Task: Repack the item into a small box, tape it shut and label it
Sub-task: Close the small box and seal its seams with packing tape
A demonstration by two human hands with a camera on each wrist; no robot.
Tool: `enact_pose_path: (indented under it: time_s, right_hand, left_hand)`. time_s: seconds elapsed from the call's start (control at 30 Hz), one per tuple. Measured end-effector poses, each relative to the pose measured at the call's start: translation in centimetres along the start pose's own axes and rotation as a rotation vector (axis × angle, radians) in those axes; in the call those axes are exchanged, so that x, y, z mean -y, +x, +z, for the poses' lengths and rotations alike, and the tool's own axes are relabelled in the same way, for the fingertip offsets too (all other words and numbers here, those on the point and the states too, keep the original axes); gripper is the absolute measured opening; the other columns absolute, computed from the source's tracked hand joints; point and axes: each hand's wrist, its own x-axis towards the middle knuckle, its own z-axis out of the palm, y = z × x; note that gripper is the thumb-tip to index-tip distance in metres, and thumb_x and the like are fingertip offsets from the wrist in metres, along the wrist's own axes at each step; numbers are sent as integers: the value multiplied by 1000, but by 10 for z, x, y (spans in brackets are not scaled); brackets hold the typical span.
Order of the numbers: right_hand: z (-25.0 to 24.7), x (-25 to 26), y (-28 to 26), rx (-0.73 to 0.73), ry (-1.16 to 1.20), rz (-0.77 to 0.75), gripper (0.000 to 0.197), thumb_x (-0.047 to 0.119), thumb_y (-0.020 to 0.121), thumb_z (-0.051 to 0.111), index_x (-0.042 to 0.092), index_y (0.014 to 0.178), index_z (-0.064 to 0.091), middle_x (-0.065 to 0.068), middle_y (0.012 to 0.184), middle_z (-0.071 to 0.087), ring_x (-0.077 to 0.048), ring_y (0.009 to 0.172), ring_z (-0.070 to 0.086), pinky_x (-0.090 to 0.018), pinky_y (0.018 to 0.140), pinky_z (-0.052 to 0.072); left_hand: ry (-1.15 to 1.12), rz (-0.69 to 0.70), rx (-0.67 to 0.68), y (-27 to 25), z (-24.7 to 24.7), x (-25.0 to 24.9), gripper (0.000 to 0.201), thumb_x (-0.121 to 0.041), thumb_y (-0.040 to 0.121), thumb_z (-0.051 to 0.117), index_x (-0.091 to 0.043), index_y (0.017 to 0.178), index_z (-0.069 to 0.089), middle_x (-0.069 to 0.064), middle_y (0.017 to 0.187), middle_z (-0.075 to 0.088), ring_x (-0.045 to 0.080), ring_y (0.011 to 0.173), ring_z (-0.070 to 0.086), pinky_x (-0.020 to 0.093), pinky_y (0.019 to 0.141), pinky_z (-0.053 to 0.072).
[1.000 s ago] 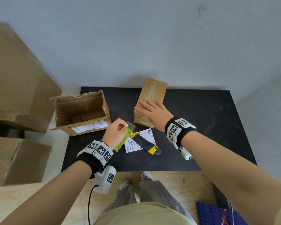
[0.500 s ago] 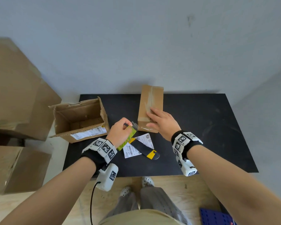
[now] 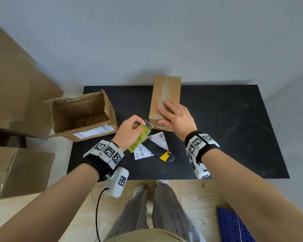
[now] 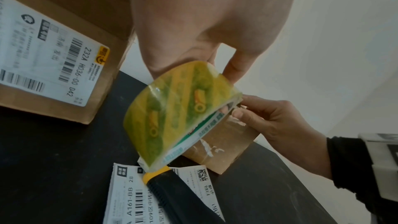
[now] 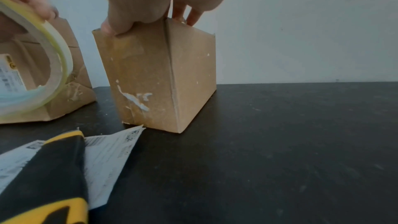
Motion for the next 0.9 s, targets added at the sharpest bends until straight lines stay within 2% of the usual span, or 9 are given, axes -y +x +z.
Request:
enact_pose_path:
  time_s: [0.1,0.23,0.37,0.43,0.53,0.6,0.67,0.73,0.9]
  right_hand:
    - [-1,-4,-3,26,-52,-37,50,42,84,54,14,124,61,-15,128,58,-34,116,57,-46,94,46]
    - [-1,0,-6,46,-41,-12,63,30,70,79,12,126,58,-16,131,56,-34,119,55,-47,95,45]
    - [-10,5,-4,137,66,49,78,23,61,86,10,131,53,-16,136,51,-35,125,50,-49,100,40]
    - [-19,7,-5,153,133,85,80,18,65,84,7,135,48,-16,140,48,-35,126,48,-51,102,40]
    - [-39,19,-2,82,192,156,46,19,84,68,6,126,56,-14,128,58,-35,112,58,-44,94,47]
    - [-53,31,4,115,353,337,30,31,92,57,11,114,64,-6,111,66,-23,99,62,-35,86,49]
    - [-64,42,9,190,579,503,31,40,89,59,15,104,69,2,97,68,-8,87,62,-22,78,50]
    - [-68,48,13,206,675,516,24,37,85,66,16,96,70,6,89,68,-2,80,61,-12,72,47]
    - [-68,48,12,153,718,596,9,23,84,68,15,82,72,4,74,66,-13,77,63,-28,80,52]
  left_hand:
    - [-8,-15,12,0,3,-1,18,-9,91,53,-25,85,54,20,93,65,35,89,63,45,78,51]
    - [-4,-14,20,-1,5,0,13,-8,91,51,-22,90,54,21,93,64,36,88,62,45,78,52]
    - [2,-12,45,-1,5,-4,13,-9,92,51,-23,91,53,18,93,64,29,85,63,41,76,52]
    - [2,-5,57,-2,3,-9,17,-8,91,52,-25,88,52,18,89,65,29,79,62,38,70,52]
    - [-1,22,74,-4,0,-16,19,-6,90,52,-24,86,51,15,79,64,26,70,59,28,59,47]
    - [12,51,83,-4,-2,-22,14,-7,90,53,-20,90,53,17,81,65,28,71,60,28,59,48]
    - [26,85,100,-4,-4,-27,10,-8,91,53,-16,96,54,20,83,66,30,72,61,29,59,48]
    - [32,120,124,-4,-6,-32,9,-9,91,55,-14,98,54,17,77,65,29,69,60,28,59,47]
    - [44,157,210,-5,-10,-36,19,-17,92,57,-17,110,51,9,81,71,30,75,68,36,68,54]
